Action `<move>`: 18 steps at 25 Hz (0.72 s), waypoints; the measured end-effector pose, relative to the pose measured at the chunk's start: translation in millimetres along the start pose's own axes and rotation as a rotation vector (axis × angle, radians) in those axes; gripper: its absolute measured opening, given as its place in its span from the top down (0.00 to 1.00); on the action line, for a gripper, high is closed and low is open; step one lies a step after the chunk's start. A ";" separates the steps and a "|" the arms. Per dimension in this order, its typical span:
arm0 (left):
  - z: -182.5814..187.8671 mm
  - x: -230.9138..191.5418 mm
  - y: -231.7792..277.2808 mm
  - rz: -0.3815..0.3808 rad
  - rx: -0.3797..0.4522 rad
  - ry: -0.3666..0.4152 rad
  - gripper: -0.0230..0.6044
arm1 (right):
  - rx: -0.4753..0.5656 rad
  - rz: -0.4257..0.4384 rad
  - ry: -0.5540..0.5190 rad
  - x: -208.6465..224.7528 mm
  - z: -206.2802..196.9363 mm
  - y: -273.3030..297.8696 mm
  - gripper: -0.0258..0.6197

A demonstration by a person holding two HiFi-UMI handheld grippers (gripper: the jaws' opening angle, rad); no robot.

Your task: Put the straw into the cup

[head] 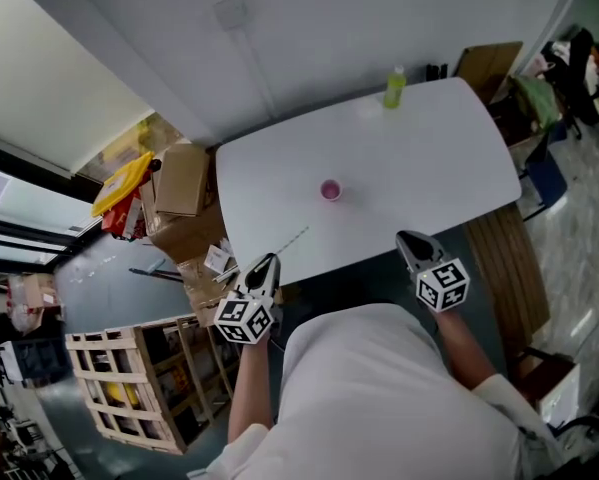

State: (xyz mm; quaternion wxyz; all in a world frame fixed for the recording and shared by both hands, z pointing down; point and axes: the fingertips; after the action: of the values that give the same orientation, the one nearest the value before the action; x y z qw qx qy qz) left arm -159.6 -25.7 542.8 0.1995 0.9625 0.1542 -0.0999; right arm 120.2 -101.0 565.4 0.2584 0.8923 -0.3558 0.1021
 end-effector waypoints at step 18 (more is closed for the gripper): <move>7.1 -11.7 71.2 -0.091 -0.107 0.072 0.93 | -0.049 -0.040 0.050 15.1 2.7 30.9 0.90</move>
State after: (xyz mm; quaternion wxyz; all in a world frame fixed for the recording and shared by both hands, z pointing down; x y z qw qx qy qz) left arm -147.5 -93.8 564.5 0.2405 0.9454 0.2100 -0.0657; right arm 109.9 -130.1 580.7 0.2908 0.8898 -0.3338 0.1105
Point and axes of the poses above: the fingertips, and each gripper's own axes: y forward along the fingers, x to its right, z out of its top, and after that the axes turned 8 degrees about y, right-handed
